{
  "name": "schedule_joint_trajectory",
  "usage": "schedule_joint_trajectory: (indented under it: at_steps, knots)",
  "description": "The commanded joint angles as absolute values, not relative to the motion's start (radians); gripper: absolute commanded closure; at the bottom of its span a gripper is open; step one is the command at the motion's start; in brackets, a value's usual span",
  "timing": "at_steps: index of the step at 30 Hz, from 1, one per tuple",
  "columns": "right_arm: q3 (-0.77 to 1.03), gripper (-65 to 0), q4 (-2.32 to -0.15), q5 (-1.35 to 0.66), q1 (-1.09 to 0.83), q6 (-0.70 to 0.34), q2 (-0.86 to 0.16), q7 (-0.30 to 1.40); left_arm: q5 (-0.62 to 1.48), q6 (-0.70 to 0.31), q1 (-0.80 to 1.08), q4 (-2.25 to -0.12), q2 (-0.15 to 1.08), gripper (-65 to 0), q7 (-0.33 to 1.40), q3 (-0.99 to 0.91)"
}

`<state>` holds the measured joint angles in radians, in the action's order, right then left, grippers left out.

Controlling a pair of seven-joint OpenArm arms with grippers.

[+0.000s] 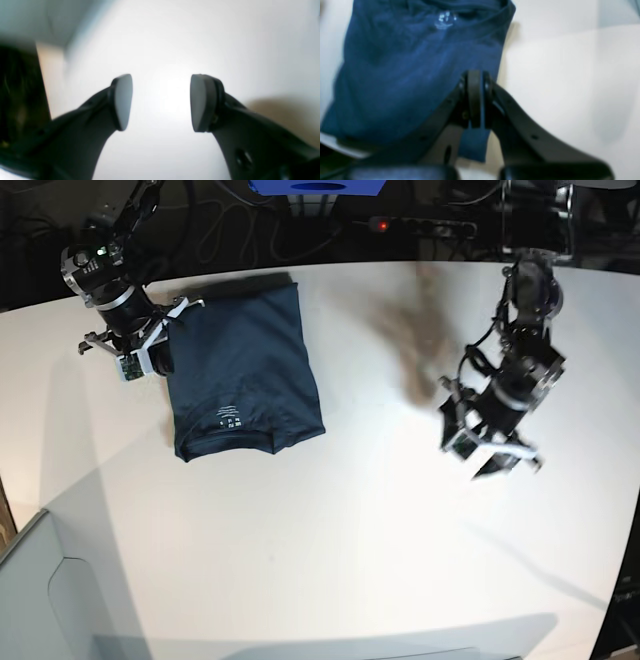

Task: Fold the T-shirt properly

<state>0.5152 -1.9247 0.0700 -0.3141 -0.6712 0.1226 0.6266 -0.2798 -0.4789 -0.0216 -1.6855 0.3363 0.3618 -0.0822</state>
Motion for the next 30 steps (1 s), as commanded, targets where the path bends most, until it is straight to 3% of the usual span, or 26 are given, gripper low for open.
schedule_joint_trajectory:
  at_steps: [1,6,12,30]
  knots:
    - [0.518,0.0,-1.917,0.058,-0.311,-0.667,0.120,0.608,-0.245,-0.472,-0.013,-1.707,0.332,-35.0,0.328,-0.125]
    - [0.524,0.0,-1.824,0.058,-0.294,-0.667,0.114,0.607,-0.064,-0.472,0.128,-1.704,0.305,-34.9,0.329,-0.306]
    - [0.522,0.0,-1.805,0.059,-0.328,-0.667,0.114,0.607,0.067,-0.470,0.225,-1.707,0.302,-34.9,0.331,-0.381]
    - [0.526,0.0,-1.807,0.056,-0.397,-0.670,0.113,0.584,0.093,-0.470,0.386,-1.715,0.251,-34.9,0.331,-0.429]
